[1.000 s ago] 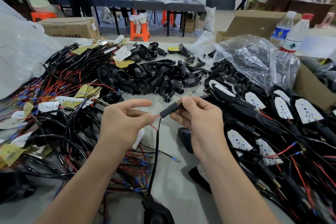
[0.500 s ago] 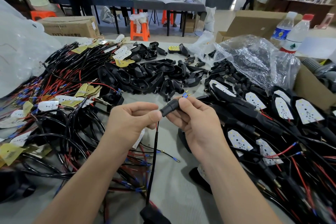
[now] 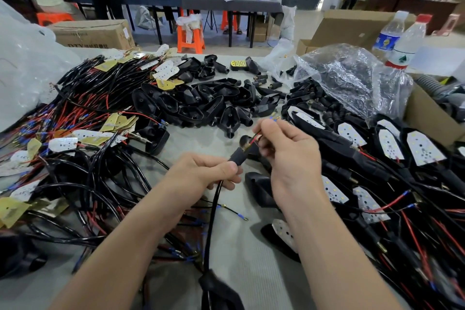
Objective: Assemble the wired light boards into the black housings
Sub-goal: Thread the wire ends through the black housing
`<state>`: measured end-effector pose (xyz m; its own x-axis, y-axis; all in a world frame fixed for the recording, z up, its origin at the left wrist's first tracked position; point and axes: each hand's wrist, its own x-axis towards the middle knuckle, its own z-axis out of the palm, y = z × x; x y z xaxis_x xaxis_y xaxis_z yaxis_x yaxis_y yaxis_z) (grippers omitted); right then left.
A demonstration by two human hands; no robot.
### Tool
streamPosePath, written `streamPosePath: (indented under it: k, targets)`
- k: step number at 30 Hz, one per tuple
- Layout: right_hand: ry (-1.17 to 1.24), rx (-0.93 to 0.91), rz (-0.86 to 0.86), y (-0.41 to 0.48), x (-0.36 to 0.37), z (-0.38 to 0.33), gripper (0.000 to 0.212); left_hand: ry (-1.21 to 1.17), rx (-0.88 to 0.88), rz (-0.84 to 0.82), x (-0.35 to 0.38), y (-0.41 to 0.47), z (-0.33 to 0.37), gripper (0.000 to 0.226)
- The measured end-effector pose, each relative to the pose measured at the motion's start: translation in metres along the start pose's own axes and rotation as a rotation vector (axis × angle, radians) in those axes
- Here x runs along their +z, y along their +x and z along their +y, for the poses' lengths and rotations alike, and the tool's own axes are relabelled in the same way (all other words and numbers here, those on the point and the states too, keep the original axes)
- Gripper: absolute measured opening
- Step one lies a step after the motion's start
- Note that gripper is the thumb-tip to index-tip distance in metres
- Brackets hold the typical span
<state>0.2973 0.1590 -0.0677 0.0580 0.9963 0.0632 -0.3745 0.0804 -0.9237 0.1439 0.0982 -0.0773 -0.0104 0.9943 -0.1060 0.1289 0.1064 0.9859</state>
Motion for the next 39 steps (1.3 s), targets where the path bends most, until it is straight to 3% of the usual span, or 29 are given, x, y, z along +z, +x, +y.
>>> streamPosePath:
  k: [8,11,13,15,17,19,21,23,27,29,31,33,35,37,39]
  targets:
    - [0.060,-0.053,0.034,0.004,0.003,-0.009,0.014,-0.235,-0.130,-0.369,-0.001,-0.002,0.005,0.039]
    - [0.005,-0.098,0.058,0.005,0.000,-0.006,0.023,-0.119,-0.072,-0.206,0.003,-0.001,0.003,0.038]
    - [-0.047,-0.126,0.087,0.006,-0.003,-0.005,0.029,0.166,0.067,0.019,0.007,0.002,-0.001,0.033]
    - [-0.063,-0.143,0.120,0.006,-0.005,-0.004,0.028,0.355,0.154,0.128,0.010,0.003,-0.001,0.030]
    - [-0.065,-0.157,0.137,0.007,-0.004,-0.005,0.025,0.150,0.116,0.027,0.009,0.002,0.004,0.035]
    - [-0.057,-0.166,0.120,0.007,-0.002,-0.008,0.022,-0.420,-0.077,-0.248,0.010,-0.001,0.009,0.039]
    - [-0.052,-0.167,0.085,0.008,-0.001,-0.010,0.023,-0.603,-0.213,-0.368,0.011,-0.003,0.011,0.040]
    - [-0.048,-0.145,0.067,0.008,-0.003,-0.010,0.024,-0.465,-0.187,-0.299,0.016,0.000,0.007,0.040]
    - [-0.008,-0.069,0.095,0.006,-0.009,-0.007,0.025,0.234,0.142,0.210,0.016,0.004,-0.004,0.028]
    - [0.007,-0.058,0.096,0.005,-0.008,-0.006,0.026,0.585,0.328,0.449,0.014,0.003,-0.015,0.033]
    - [0.042,-0.069,0.113,0.006,-0.008,-0.009,0.026,0.847,0.473,0.552,0.014,0.001,-0.016,0.039]
    - [0.089,-0.094,0.165,0.008,-0.012,-0.013,0.025,0.719,0.348,0.359,0.011,0.000,-0.012,0.044]
    - [0.128,-0.112,0.219,0.010,-0.018,-0.018,0.024,0.251,0.092,-0.125,0.002,0.000,-0.007,0.038]
    - [0.162,-0.118,0.250,0.011,-0.022,-0.022,0.024,0.019,-0.051,-0.508,-0.011,-0.004,-0.004,0.035]
    - [0.202,-0.136,0.265,0.012,-0.024,-0.027,0.024,-0.049,-0.079,-0.627,-0.024,-0.007,-0.003,0.038]
